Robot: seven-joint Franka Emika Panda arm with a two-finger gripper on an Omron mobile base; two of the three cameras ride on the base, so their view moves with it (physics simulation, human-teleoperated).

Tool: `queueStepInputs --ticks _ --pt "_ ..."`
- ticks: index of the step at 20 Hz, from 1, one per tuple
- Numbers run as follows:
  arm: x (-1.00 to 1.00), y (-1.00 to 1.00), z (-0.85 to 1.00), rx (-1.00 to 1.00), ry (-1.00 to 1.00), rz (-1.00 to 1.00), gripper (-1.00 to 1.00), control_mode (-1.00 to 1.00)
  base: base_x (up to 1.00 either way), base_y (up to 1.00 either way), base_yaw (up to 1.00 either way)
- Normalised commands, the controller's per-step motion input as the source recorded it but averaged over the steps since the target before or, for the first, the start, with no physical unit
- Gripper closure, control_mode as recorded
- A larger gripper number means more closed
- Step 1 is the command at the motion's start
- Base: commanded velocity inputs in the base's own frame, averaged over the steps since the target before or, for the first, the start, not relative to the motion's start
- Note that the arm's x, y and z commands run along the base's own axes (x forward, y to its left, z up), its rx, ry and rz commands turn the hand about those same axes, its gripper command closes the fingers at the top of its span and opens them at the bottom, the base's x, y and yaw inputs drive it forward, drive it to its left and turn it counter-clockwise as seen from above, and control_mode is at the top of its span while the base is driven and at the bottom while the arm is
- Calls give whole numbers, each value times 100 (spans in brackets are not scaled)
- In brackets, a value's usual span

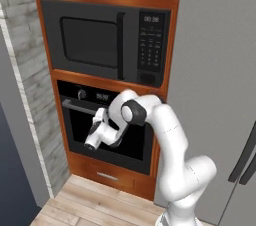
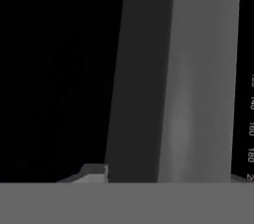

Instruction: Take the baked cake out of the oven and place it on the plate for cooling. Then close the oven door.

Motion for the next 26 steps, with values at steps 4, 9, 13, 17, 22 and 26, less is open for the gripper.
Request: queueStepInputs --ticks 4,9,13,17,22,26 --pt "76 6 -27 0 11 0 100 -100 0 0 0" --pt "21 74 -40 6 13 -1 100 -100 0 0 0" --pt "34 100 -49 11 36 -4 100 -100 0 0 0" --pt "44 84 -69 9 44 0 100 -100 0 0 0" --pt "54 69 -72 10 47 0 100 -100 0 0 0" --pt "44 42 -81 12 57 5 100 -100 0 0 0"
